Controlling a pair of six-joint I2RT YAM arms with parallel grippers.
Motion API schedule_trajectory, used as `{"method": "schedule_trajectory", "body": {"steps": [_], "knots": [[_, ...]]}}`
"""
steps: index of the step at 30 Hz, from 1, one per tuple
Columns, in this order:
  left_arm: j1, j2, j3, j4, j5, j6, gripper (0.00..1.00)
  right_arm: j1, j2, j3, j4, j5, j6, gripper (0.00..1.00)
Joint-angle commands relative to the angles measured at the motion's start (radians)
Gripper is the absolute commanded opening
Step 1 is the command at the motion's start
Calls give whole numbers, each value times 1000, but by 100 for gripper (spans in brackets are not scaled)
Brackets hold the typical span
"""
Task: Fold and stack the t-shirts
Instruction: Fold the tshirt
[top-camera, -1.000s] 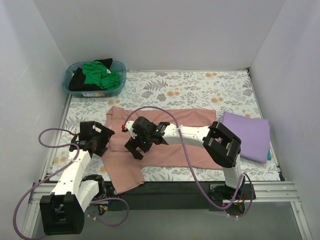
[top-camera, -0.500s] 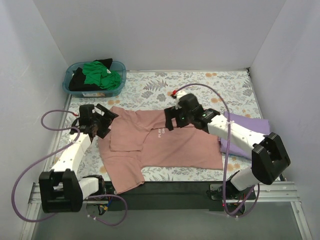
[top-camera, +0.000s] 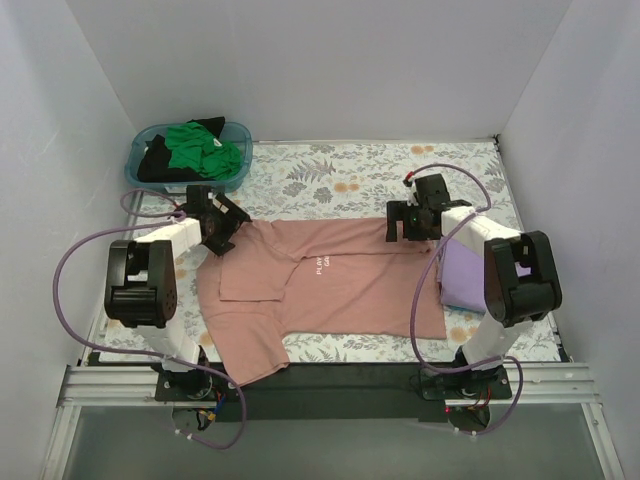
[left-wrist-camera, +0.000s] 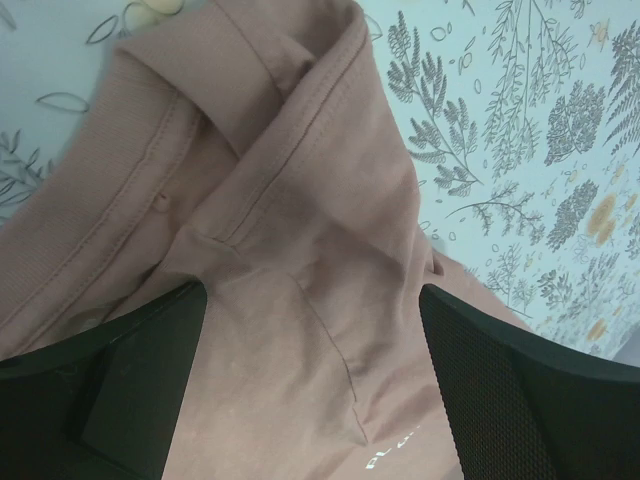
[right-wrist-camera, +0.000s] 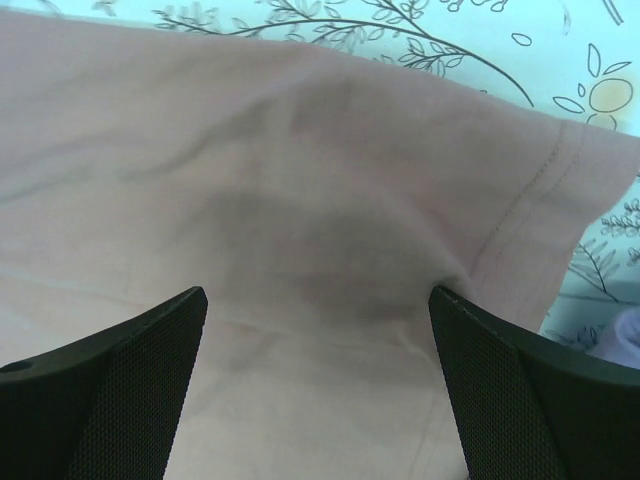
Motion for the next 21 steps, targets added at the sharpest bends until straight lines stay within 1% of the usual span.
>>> {"method": "schedule_trajectory", "body": {"steps": [1,4,8,11,16,21], "knots": [[2,78,48,-10,-71,32,88,-23,68,69,35,-33,-38,98],[6,141,85,-22,-124,33,88,-36,139,110,40,-33,-49,98],[17,210,163,-32,-125,35,88,-39,220,162,46,-40,-66,98],[20,256,214,-39,-128,32,88,-46,249,202,49,-40,-66,98],[25,295,277,-59,-128,24,88,-52,289,268,61,-43,-89,98],[29,299,303,-64,-128,21,88,-71,330,317,123,-66,-100,98]]}}
